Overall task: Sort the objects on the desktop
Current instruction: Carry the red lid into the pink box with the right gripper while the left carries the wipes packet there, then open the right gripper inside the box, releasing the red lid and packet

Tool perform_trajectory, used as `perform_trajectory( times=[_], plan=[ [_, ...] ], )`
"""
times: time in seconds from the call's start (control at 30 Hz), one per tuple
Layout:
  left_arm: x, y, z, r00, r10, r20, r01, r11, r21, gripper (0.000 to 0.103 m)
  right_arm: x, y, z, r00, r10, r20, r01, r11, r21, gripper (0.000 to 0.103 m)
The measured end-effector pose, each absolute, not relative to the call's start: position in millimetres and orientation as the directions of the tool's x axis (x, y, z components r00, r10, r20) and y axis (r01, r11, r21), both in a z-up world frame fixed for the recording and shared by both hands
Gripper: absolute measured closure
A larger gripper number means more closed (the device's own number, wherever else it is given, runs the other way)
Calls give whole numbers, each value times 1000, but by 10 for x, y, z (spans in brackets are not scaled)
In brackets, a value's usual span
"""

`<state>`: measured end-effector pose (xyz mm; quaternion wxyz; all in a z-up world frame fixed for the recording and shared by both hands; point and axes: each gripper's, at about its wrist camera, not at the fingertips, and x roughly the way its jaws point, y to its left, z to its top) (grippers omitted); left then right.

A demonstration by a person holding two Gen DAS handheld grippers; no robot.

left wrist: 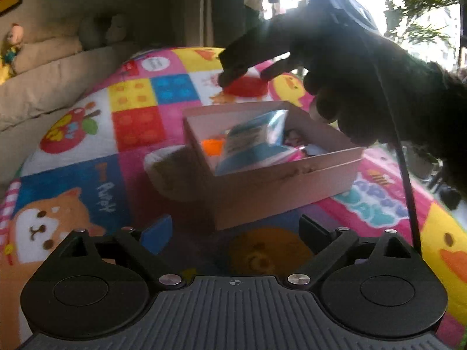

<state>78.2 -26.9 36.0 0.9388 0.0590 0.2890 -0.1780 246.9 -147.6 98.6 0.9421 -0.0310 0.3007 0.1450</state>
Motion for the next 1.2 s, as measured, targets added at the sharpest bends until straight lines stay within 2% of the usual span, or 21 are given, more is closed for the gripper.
perform_trajectory(
  times=[0.23, 0.33, 0.43, 0.57, 0.63, 0.67, 0.73, 0.8, 0.87, 0.93, 0.97, 1.0, 1.1, 1.2],
  plan=[
    [784, -12, 248, 761, -244, -601, 267, 962, -52, 3, 2148, -1638, 850, 758, 216, -615, -270, 963, 6, 35],
    [742, 11, 270, 758, -263, -596, 265, 960, -86, 3, 2028, -1707, 731, 720, 208, -662, -270, 963, 8, 44],
    [662, -16, 310, 761, -280, -585, 282, 955, -90, 3, 1940, -1691, 696, 741, 193, -643, -260, 965, -10, 44],
    [569, -40, 351, 764, -290, -577, 296, 951, -86, 2, 2049, -1662, 666, 702, 260, -663, -252, 961, 111, 47],
    [536, -34, 357, 764, -286, -579, 296, 952, -80, 1, 2122, -1633, 639, 651, 334, -682, -260, 942, 214, 46],
    [528, -32, 352, 762, -283, -582, 295, 952, -77, 1, 2151, -1592, 621, 635, 343, -692, -258, 939, 228, 42],
    [533, -21, 336, 758, -276, -591, 289, 954, -74, 1, 2202, -1475, 574, 637, 292, -713, -234, 955, 182, 36],
    [548, -7, 320, 754, -272, -597, 283, 956, -78, 1, 2236, -1393, 545, 650, 269, -711, -233, 961, 150, 35],
    [560, 5, 306, 752, -274, -599, 280, 956, -86, 1, 2237, -1366, 574, 669, 280, -688, -242, 958, 154, 52],
    [580, 9, 284, 750, -277, -601, 281, 956, -90, 1, 2195, -1434, 645, 688, 371, -624, -297, 928, 225, 65],
    [589, 9, 275, 748, -276, -603, 280, 956, -91, 1, 2186, -1477, 662, 687, 410, -600, -320, 912, 258, 68],
    [602, 8, 264, 746, -276, -606, 279, 956, -92, 1, 2191, -1493, 661, 683, 418, -599, -326, 908, 262, 68],
    [626, 8, 234, 742, -272, -613, 276, 957, -91, 1, 2224, -1499, 593, 706, 292, -645, -268, 953, 139, 67],
    [632, 23, 214, 741, -269, -615, 271, 958, -92, 1, 2209, -1651, 618, 711, 258, -654, -219, 965, 142, 67]
  ],
)
